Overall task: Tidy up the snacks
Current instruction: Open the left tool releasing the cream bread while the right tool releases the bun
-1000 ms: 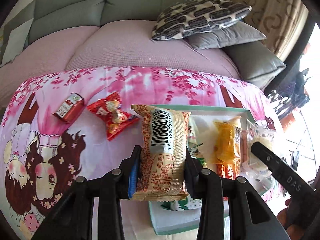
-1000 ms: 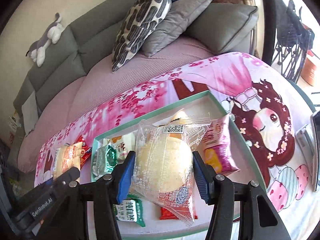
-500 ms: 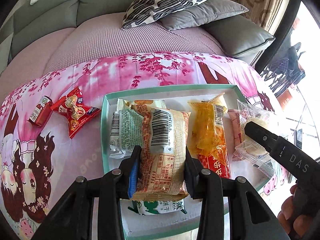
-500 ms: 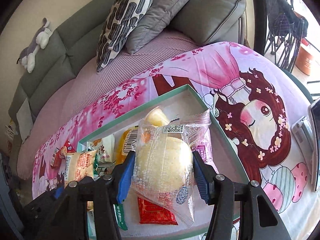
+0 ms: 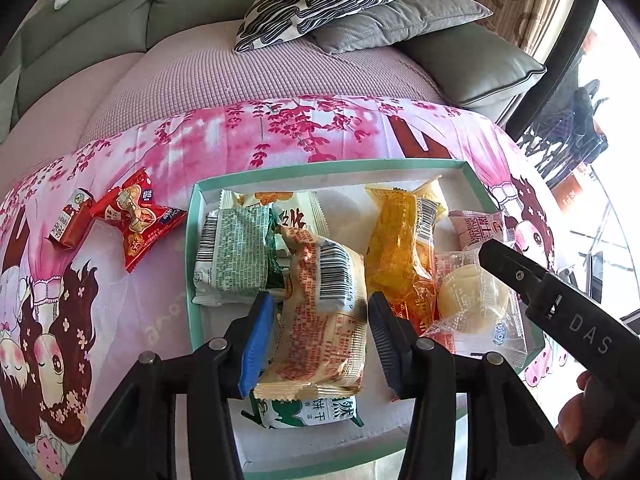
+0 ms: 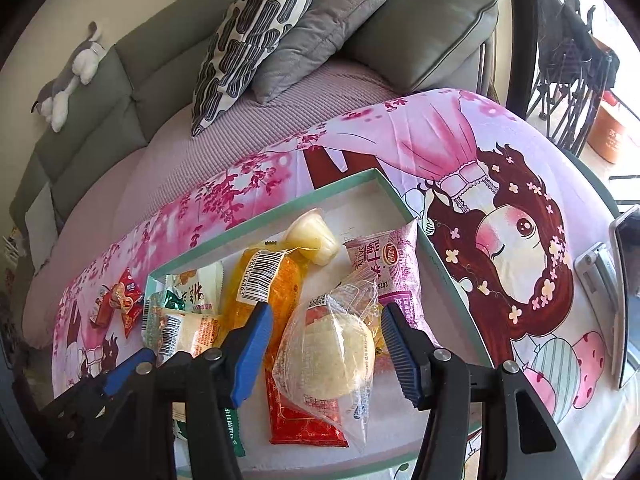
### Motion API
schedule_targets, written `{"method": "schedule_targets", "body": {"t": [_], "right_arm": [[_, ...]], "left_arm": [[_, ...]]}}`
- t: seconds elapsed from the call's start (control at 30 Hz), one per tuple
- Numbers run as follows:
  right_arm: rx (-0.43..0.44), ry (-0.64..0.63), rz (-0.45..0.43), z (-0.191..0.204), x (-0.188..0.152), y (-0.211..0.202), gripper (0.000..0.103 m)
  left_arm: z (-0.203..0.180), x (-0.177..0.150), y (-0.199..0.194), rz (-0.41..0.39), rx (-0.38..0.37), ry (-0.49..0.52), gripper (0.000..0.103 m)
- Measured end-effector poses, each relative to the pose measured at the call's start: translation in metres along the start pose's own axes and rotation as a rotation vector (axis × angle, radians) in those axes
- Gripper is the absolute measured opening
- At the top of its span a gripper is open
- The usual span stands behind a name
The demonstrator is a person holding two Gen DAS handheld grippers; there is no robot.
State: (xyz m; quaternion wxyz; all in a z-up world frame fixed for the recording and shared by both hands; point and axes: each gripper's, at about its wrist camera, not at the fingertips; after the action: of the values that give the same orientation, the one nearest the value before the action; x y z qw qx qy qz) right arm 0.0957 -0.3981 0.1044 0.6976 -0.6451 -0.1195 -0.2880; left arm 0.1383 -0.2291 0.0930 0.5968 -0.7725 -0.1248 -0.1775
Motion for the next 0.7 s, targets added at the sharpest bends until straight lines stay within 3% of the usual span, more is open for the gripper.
{"method": "schedule_targets", "body": {"t": [0.43,0.7], "right_arm": [[-0.019,-0.032,0.014,0.007,-0.001,-0.001,0.062],[-0.051,-0.061,0.031,0.01,-0.003,0.006,0.086]], "left_arm": [[0.031,0.009,-0.017,-0.02,0.021,-0.116,0.057],[0.064,0.015,-0.012,-0.009,0.074,-0.229,0.063]]}}
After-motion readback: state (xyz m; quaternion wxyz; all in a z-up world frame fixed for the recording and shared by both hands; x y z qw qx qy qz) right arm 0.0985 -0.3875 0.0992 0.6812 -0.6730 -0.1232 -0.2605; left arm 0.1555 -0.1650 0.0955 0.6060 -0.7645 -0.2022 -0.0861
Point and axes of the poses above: each gripper's, at about its wrist camera, not at the fingertips, and y roughly the way its jaws point, z to its left, x to its top, and after that the axes turned 11 degrees about -y, right-handed
